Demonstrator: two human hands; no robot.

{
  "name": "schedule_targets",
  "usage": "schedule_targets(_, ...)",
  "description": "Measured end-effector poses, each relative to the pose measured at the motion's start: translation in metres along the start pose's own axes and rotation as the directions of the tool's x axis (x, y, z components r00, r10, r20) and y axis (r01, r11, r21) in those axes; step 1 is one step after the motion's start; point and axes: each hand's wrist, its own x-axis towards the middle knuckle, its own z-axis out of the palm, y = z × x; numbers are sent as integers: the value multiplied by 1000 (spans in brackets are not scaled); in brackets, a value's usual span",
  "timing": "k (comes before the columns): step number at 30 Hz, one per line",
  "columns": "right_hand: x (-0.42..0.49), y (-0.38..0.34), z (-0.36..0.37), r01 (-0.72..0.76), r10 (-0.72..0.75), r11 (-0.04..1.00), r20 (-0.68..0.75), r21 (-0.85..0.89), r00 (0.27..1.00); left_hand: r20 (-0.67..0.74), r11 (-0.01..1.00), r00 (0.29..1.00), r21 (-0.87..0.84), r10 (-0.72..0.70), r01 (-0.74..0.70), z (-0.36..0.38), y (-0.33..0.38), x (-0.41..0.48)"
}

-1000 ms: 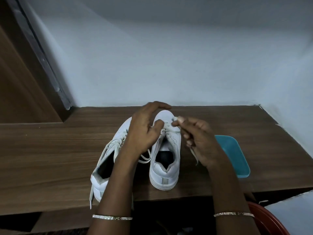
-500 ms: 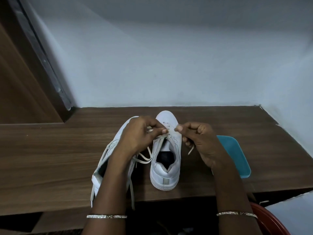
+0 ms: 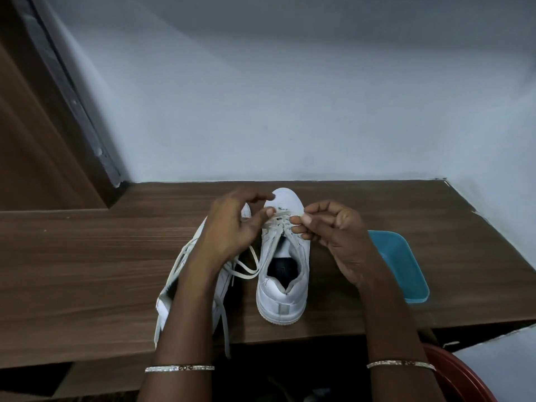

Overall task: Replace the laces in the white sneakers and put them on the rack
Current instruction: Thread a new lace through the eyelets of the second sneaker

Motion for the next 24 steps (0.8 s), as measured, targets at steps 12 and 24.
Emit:
schedule_targets(12, 2, 5, 9, 49, -57, 988, -50, -150, 997, 272, 952, 961, -276, -57, 134, 8, 14, -1)
schedule_targets(24, -2, 21, 7, 137, -195, 651, 10, -747, 981, 100, 992, 989, -47, -112, 117, 8, 1, 0)
